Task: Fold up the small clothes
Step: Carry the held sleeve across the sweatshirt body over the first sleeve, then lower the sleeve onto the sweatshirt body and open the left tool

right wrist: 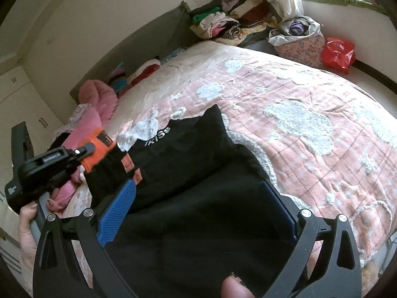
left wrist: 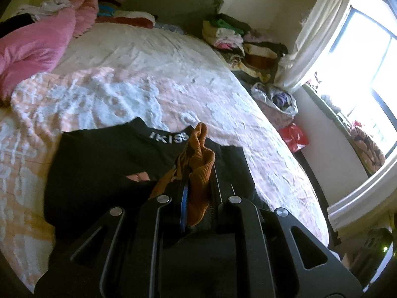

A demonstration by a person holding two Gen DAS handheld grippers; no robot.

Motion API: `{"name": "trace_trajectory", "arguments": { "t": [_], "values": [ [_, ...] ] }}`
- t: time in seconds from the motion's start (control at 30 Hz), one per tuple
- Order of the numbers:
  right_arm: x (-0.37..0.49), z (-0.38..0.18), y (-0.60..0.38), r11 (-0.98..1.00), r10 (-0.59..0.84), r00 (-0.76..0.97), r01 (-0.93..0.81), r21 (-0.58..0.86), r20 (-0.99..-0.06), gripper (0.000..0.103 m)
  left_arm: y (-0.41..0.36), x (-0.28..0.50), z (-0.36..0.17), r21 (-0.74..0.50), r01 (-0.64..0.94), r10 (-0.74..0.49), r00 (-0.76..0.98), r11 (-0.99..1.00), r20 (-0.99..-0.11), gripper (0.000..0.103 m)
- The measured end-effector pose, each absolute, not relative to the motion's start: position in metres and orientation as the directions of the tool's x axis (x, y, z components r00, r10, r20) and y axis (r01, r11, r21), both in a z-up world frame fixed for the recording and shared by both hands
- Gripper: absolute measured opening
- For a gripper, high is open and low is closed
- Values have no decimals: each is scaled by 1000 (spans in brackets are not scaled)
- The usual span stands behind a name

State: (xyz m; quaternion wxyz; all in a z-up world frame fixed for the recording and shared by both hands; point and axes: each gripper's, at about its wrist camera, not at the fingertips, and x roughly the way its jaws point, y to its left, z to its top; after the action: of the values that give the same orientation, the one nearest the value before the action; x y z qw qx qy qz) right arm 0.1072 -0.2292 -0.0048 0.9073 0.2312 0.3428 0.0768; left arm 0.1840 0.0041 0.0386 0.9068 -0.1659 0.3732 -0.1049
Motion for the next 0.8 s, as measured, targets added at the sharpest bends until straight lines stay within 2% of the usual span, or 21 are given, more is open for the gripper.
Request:
{"name": "trace_trajectory", "arguments": {
  "t": [0.63,0.8],
  "values": [
    [108,-16,-257,862,256,757,103,497,-601,99,-48,194,-20,-369,141,-382,549,919,-743,8],
    [110,-16,-258,861,260,757,99,499,-599,99,-51,195,-26,-389,152,-408,520,909,-750,12]
  ]
}}
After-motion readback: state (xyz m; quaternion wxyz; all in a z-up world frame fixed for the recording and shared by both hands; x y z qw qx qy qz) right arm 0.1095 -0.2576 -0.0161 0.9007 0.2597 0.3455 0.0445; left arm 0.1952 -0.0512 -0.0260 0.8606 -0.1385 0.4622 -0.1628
